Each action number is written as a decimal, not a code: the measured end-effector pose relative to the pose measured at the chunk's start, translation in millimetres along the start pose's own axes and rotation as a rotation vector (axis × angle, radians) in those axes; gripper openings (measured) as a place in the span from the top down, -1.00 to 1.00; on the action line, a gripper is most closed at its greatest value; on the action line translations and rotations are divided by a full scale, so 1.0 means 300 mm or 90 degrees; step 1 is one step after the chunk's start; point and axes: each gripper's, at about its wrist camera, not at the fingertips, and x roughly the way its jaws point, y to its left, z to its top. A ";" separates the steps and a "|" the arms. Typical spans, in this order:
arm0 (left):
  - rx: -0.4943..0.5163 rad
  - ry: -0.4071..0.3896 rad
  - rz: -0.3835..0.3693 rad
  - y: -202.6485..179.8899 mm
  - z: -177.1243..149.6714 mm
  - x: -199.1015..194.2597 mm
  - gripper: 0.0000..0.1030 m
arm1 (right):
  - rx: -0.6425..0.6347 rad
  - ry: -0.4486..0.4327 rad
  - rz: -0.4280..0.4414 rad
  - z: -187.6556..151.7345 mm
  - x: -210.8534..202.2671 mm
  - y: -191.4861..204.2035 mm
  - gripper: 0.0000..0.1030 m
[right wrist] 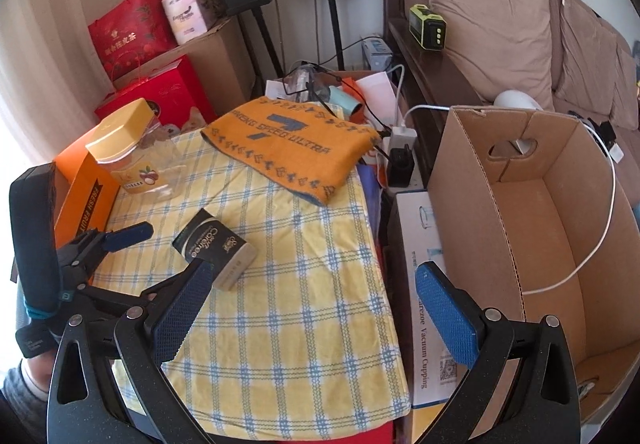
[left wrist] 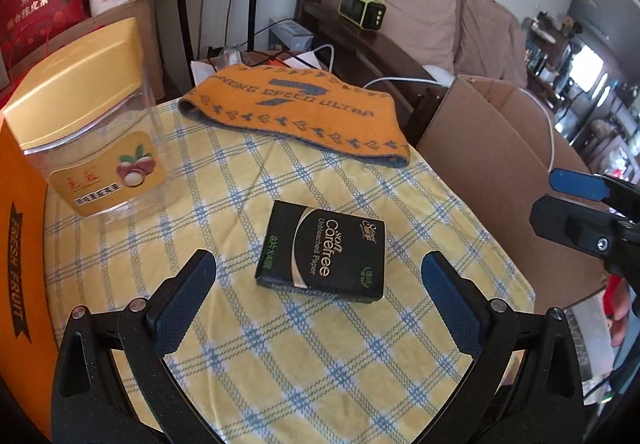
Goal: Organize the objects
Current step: 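Withdraw both tools from the box back over the table toward the black tissue box, then close the left tool around the black Carefree tissue pack and lift it, then carry the tissue pack toward the box with the left tool while the right tool grasps the yellow-lidded jar, then lower the tissue pack into the box and open the left tool while the right tool lifts the jar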
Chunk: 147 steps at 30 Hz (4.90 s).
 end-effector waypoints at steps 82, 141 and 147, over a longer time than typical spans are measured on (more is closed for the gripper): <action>-0.210 -0.123 0.128 0.682 -0.243 -0.666 -0.41 | -0.129 -0.165 0.047 0.149 0.237 0.698 -0.99; -0.229 -0.013 0.097 0.814 -0.291 -0.542 -0.41 | -0.165 -0.162 0.135 0.353 0.008 0.845 -0.76; -0.211 0.009 0.100 0.780 -0.274 -0.478 -0.41 | -0.197 -0.145 0.179 0.351 -0.026 0.951 -0.76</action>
